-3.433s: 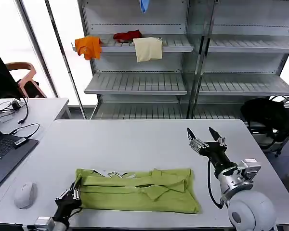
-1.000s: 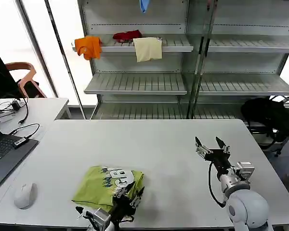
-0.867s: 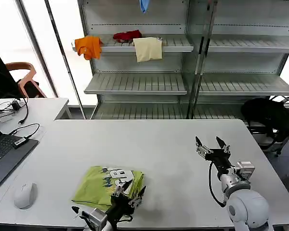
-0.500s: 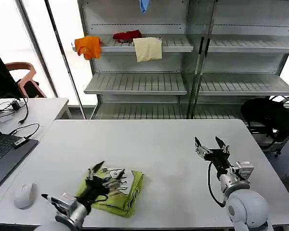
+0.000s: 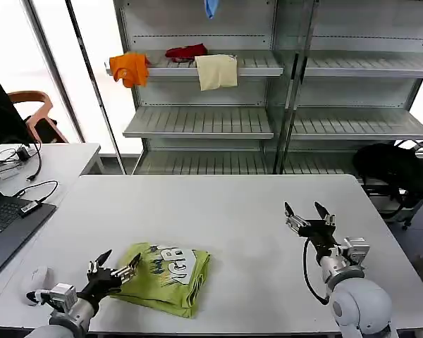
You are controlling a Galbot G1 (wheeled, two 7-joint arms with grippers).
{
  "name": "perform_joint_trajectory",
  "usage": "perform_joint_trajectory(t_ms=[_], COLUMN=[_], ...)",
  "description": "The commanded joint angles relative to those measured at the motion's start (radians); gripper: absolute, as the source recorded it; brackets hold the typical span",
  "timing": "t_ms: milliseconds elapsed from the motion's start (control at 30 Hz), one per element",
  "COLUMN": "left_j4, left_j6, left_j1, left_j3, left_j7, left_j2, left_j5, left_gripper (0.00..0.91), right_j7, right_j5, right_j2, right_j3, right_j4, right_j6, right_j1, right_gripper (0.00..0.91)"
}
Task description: Fold and organize the clothes.
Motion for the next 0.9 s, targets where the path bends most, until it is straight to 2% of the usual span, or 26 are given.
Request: perform_joint_trajectory(t_ms=[33, 100, 133, 167, 200, 233, 267, 633, 900], left_j4=[0.040, 0.038, 0.035, 0.033, 0.030, 0.025, 0.022, -0.002, -0.016], left_j6=[0.031, 0.039, 0.044, 0.051, 0.053, 0.055, 0.063, 0.090, 0.051], left_j1=[0.023, 0.023, 0.023, 0.022, 0.023, 0.025, 0.026, 0.024, 0.025], left_j3=[-0.039, -0.034, -0.032, -0.032, -0.031, -0.031, -0.031, -0.030, -0.019], left_j7=[-0.009, -0.011, -0.014, -0.015, -0.013, -0.014, -0.015, -0.013, -0.011], left_j2=[-0.017, -0.024, -0.026, -0.030, -0.032, -0.033, -0.034, -0.053, -0.068], left_j5=[-0.092, -0.099, -0.113, -0.125, -0.138, -0.149, -0.172, -0.293, -0.322], left_gripper=[0.796, 0.564, 0.564, 0.282, 0.212, 0.081, 0.020, 0.020, 0.000], right_j7=[0.002, 0.003, 0.002, 0.002, 0.001, 0.001, 0.000, 0.002, 0.002], right_j5=[-0.002, -0.002, -0.002, -0.002, -0.002, -0.002, -0.002, -0.006, -0.018], right_j2=[-0.001, -0.001, -0.001, -0.002, -0.002, -0.003, -0.003, -0.004, -0.006], right_j3=[0.000, 0.000, 0.001, 0.001, 0.000, 0.000, 0.000, -0.002, -0.002], right_j4=[-0.002, -0.004, -0.004, -0.004, -0.004, -0.004, -0.004, -0.009, -0.008], right_j6=[0.000, 0.000, 0.000, 0.000, 0.000, 0.000, 0.000, 0.000, -0.001], right_j1=[0.002, 0.002, 0.002, 0.002, 0.002, 0.003, 0.004, 0.008, 0.009], right_gripper=[0.907, 0.907, 0.907, 0.907, 0.907, 0.907, 0.907, 0.907, 0.907])
